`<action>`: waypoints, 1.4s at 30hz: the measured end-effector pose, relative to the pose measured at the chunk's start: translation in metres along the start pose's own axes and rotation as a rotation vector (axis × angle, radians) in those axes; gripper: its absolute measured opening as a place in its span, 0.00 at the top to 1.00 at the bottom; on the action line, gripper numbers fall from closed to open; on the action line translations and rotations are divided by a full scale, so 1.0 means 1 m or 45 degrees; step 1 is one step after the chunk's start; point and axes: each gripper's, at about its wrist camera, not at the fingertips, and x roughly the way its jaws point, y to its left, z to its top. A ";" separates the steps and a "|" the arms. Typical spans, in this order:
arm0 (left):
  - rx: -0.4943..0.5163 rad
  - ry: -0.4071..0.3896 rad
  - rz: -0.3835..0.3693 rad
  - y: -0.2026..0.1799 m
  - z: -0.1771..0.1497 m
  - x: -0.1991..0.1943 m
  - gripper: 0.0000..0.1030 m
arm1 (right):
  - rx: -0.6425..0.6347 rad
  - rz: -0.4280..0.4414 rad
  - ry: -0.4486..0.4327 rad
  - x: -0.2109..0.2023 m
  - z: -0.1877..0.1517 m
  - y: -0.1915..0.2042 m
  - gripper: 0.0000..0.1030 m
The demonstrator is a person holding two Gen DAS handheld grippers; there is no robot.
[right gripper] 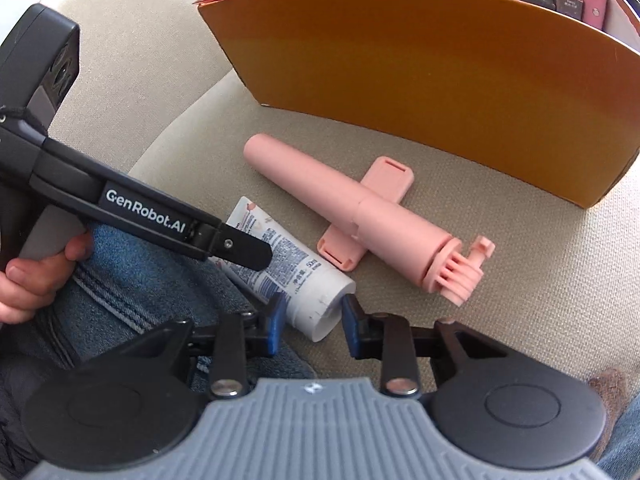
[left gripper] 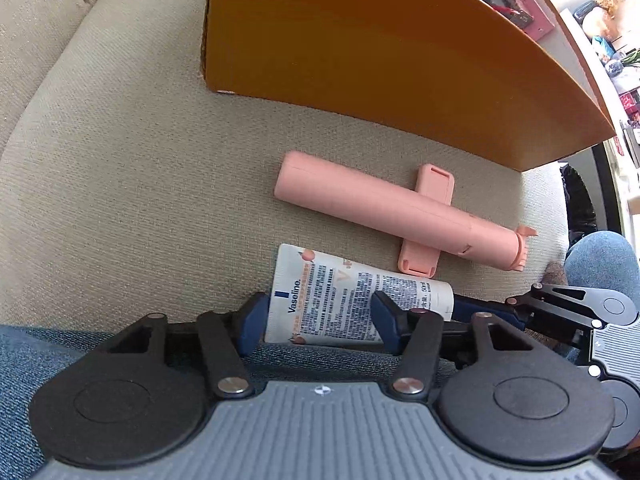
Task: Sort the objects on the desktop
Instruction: 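Grasp the white Vaseline lotion tube with the left gripper, then lift the Vaseline tube with left while right grasps the pink tube toy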
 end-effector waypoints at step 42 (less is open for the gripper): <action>0.138 -0.359 -0.166 -0.061 -0.028 -0.053 0.90 | 0.047 -0.025 -0.034 -0.035 -0.033 -0.021 0.87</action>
